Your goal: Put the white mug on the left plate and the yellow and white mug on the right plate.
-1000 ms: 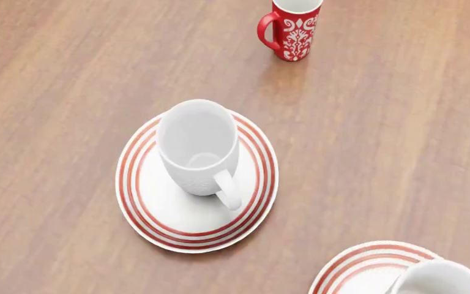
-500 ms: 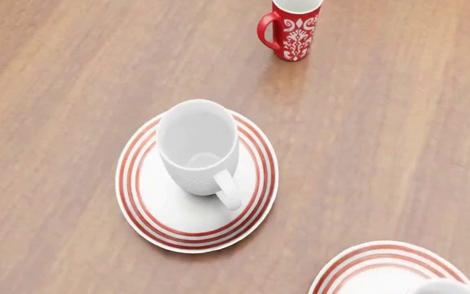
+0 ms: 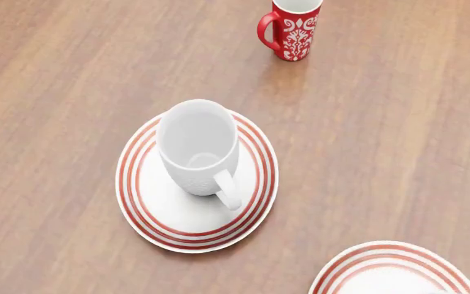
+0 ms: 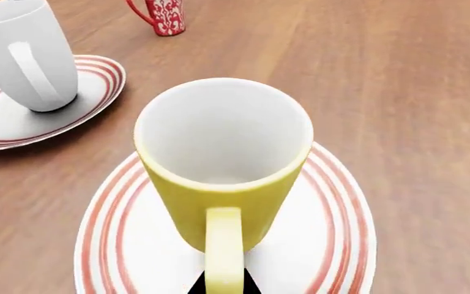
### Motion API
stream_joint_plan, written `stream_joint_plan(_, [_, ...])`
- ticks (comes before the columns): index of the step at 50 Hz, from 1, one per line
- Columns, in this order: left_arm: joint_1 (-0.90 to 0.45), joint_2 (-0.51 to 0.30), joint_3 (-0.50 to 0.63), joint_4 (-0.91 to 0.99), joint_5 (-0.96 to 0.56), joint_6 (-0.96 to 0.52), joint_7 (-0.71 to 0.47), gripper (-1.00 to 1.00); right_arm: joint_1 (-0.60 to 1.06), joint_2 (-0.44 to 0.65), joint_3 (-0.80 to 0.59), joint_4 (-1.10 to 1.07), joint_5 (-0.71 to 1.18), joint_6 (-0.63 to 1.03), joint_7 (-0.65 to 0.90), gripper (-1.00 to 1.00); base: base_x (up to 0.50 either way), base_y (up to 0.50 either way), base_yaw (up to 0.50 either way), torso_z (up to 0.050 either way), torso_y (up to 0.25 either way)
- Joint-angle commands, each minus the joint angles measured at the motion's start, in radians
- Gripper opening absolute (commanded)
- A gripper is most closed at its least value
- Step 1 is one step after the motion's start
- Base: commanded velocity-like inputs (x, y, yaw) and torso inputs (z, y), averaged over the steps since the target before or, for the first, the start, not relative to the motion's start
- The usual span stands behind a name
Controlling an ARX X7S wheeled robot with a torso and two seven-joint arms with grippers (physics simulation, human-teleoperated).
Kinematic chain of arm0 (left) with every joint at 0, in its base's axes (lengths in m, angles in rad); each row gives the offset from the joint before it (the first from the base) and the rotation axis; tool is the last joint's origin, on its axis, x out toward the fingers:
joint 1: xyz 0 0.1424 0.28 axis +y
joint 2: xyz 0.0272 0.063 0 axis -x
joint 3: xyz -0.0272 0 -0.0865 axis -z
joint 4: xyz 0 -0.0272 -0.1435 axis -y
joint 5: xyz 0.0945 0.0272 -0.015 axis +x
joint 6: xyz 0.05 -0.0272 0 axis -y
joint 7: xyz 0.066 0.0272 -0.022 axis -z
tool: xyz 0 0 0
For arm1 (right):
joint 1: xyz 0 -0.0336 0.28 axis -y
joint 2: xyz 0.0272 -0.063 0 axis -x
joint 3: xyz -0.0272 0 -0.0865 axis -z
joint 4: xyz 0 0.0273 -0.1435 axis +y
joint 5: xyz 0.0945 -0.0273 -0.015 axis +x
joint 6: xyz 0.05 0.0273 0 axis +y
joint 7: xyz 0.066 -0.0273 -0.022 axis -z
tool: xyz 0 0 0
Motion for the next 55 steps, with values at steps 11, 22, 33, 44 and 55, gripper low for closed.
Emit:
stream_joint_plan(11, [-0.014,0.014,-0.019,-0.025,0.030,-0.027,0.023,1.00,0.048,-0.005,0.018,0.075,0.011,-0.012,-0.029,-1.00,0.00,0.00,0.00,0.000,0.001])
stream_joint_plan(22, [-0.017,0.015,-0.016,-0.027,0.030,-0.028,0.021,1.00,0.008,-0.027,0.019,0.023,-0.026,-0.075,-0.009,1.00,0.00,0.00,0.00,0.000,0.000])
stream_joint_plan(33, [-0.019,0.016,-0.013,-0.024,0.029,-0.030,0.014,1.00,-0.211,-0.156,0.010,0.003,-0.099,-0.503,-0.051,1.00,0.00,0.00,0.00,0.000,0.000])
stream_joint_plan(44, [-0.028,0.015,-0.003,-0.025,0.035,-0.034,0.014,1.00,-0.212,-0.158,0.009,-0.016,-0.143,-0.650,-0.004,1.00,0.00,0.00,0.00,0.000,0.000])
stream_joint_plan(55, [-0.042,0.017,-0.004,-0.030,0.028,-0.034,0.011,1.00,-0.212,-0.158,0.122,-0.373,-0.118,-0.310,0.000,1.00,0.00,0.00,0.00,0.000,0.000])
